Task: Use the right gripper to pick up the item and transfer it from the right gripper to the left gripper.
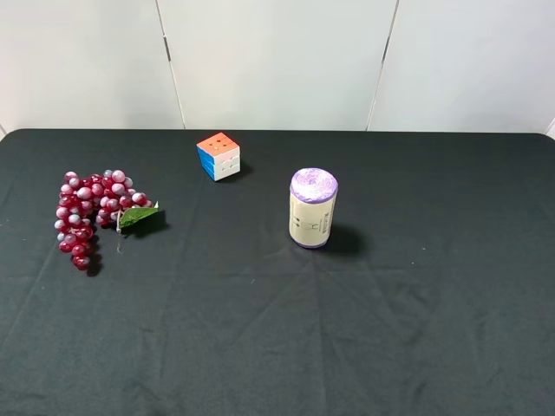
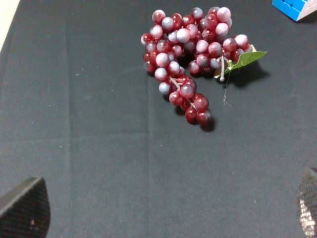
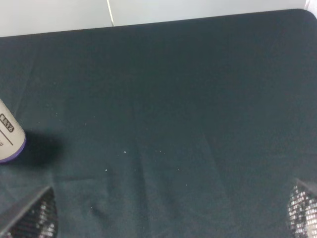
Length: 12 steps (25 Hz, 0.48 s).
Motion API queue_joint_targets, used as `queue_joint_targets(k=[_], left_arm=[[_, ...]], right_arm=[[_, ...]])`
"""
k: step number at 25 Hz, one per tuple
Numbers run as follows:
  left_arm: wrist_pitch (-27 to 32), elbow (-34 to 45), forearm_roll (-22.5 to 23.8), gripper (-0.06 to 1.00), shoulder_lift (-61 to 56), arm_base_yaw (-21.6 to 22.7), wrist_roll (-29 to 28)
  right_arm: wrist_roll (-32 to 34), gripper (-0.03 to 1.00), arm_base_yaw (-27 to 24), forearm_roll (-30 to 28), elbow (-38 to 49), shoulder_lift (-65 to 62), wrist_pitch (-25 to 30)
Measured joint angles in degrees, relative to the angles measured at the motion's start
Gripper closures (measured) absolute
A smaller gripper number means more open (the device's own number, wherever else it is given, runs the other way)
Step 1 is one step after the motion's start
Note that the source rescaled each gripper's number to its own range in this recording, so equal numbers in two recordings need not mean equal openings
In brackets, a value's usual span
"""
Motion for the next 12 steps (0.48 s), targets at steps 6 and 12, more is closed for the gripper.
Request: queue_joint_targets(k=[6,12], left_arm=[[0.0,0.0,0.0,-0.05,0.0,0.0,0.0],[0.0,0.0,0.0,-0.05,0.0,0.0,0.0]], right_arm=[[0.0,-0.03,0.0,0.0,0.0,-0.06,-0.06],[0.0,-0.03,0.0,0.0,0.0,-0.06,-0.06]])
